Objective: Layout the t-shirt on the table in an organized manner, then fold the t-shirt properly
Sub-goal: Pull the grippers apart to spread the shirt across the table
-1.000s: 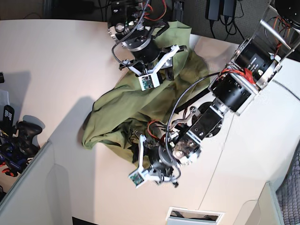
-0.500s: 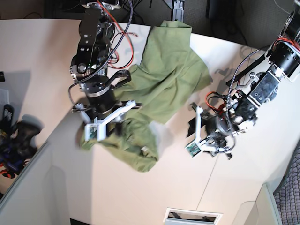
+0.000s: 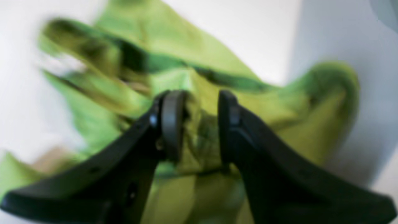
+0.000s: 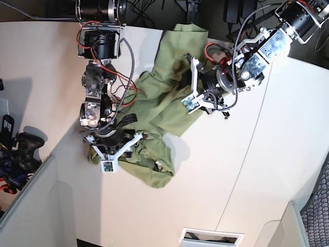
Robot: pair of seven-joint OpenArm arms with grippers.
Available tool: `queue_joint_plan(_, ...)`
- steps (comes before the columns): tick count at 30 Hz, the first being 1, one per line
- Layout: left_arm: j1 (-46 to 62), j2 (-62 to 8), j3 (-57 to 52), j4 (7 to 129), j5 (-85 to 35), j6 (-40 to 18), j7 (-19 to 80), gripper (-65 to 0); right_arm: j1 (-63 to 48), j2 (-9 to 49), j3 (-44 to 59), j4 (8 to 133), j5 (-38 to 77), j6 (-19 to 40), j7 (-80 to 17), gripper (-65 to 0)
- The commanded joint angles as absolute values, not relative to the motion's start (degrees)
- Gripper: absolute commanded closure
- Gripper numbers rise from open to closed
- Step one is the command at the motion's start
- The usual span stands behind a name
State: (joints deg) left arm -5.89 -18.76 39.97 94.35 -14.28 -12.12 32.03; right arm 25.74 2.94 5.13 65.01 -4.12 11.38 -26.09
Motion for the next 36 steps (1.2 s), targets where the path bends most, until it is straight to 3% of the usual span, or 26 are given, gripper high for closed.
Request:
queue_joint_plan(1,-6.81,-19.16,39.46,94.04,-14.06,-13.04,31.14,-32.6,27.4,4.51,5.19,65.41,-4.05,11.14,-24.62,-19.4)
queue_joint_plan(13,-7.9,-21.19,39.46,84.79,-10.41,-14.61,28.29,-32.6,21.96,13.67,5.26,64.51,-2.13,11.18,-27.22,-19.4)
queue_joint_plan(20,-18.48,-26.96,39.46,77.45,-7.79,-14.37,24.14,-32.6,14.35,15.55,5.3,67.2,0.14,11.14,-27.68,-19.4)
queue_joint_plan(26,-28.18,-27.99,39.46,70.06,-7.6,-14.15,21.45,-32.6,6.48,15.38,5.3,77.73,2.15,11.16,-27.7,-19.4)
queue_joint_plan(31,-31.73,-30.61,39.44,73.6,-9.1,-12.36,23.53,-32.6,3.92,15.4,5.3,86.41,2.15,11.14,-30.81,-19.4)
queue_joint_plan(36,-27.51,-38.26,39.44,89.14,-12.99,-12.53,28.58,-32.6,4.12,15.4,5.3,90.02,2.22,11.14,-31.55,-19.4)
